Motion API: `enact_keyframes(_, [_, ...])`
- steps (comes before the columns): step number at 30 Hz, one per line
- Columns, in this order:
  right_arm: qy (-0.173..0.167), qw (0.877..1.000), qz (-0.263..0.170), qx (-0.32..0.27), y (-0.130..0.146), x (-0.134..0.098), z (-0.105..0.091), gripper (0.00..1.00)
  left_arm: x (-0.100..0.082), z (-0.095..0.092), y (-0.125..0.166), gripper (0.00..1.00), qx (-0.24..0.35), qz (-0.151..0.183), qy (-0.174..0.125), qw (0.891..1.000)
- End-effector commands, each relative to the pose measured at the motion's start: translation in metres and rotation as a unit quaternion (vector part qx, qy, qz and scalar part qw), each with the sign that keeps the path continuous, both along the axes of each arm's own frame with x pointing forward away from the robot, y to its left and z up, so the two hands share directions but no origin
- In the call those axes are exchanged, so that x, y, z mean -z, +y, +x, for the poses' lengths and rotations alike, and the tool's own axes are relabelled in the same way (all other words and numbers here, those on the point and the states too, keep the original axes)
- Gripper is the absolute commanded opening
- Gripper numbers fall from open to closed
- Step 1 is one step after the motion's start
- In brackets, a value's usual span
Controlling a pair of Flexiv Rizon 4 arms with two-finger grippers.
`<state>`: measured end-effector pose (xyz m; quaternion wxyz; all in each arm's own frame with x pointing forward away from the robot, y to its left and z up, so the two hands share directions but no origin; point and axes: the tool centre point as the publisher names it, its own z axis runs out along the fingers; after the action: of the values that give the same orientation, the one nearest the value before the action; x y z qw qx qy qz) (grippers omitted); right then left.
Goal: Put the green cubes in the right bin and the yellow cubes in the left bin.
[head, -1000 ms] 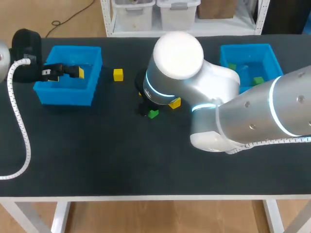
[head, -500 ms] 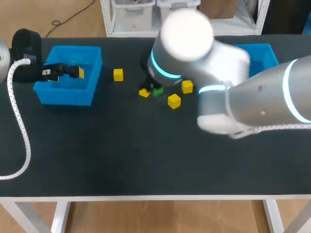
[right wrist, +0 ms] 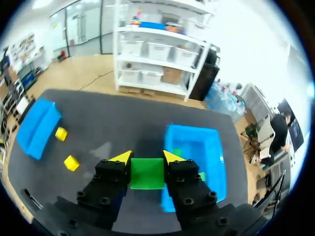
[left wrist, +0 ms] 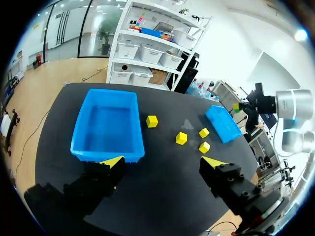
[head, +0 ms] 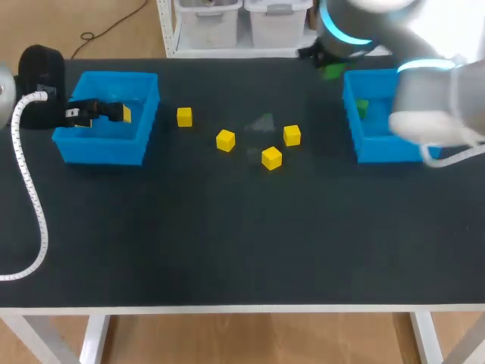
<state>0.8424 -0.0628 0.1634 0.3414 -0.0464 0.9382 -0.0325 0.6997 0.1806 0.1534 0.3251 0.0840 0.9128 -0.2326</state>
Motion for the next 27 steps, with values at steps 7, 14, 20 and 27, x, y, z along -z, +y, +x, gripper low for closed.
enact_keyframes(7, [-0.008, 0.999, 0.051, 0.011, -0.121, 0.029, 0.042, 0.0, 0.003, 0.0, 0.003, 1.0, 0.005, -0.007, -0.004, 1.0])
enact_keyframes(14, [0.005, 0.998, 0.055, -0.005, -0.133, 0.045, 0.06, 0.0, 0.003, 0.0, 0.003, 1.0, 0.005, -0.007, -0.004, 1.0])
enact_keyframes(20, [0.005, 0.999, 0.046, -0.025, -0.137, 0.048, 0.067, 0.82, 0.003, 0.0, 0.003, 1.0, 0.005, -0.007, -0.004, 1.0])
enact_keyframes(27, [-0.003, 0.997, 0.066, -0.04, -0.145, 0.048, 0.059, 1.0, 0.003, 0.0, 0.003, 1.0, 0.005, -0.007, -0.004, 1.0])
